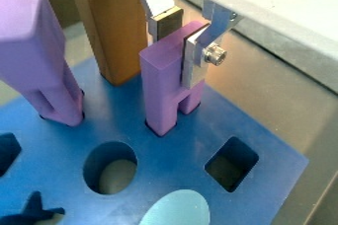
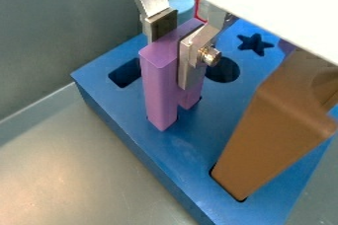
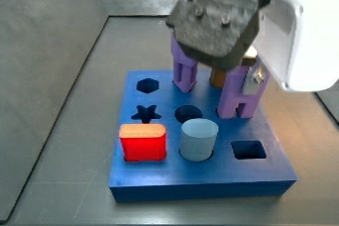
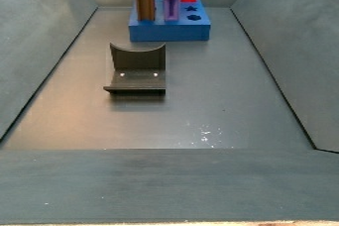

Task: Pick up the double-square object. Move to above the board. Insert the double-square object.
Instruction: Insert the double-square object.

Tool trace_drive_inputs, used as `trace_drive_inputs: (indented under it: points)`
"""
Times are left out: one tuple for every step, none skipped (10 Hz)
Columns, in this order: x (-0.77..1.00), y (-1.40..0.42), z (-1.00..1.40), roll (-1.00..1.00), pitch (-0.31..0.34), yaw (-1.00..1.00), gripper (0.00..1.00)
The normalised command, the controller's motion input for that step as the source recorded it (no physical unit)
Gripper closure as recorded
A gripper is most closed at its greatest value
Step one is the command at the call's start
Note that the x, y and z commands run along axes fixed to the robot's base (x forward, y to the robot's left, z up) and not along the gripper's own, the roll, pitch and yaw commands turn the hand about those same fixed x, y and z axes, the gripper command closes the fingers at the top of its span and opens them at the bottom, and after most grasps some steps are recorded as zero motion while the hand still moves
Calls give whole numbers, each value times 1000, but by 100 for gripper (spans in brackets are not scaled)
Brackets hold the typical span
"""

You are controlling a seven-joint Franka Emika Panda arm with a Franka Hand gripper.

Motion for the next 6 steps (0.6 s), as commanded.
trace_drive_inputs:
  points:
    - [0, 0, -617, 0, -183, 0, 100]
    - [0, 0, -549, 0, -180, 0, 100]
    - [0, 0, -397, -17, -137, 0, 100]
    - [0, 0, -103, -51, -43, -46, 100]
    - [0, 20, 0, -46, 0, 0, 100]
    - [0, 0, 0, 0, 0, 0, 100]
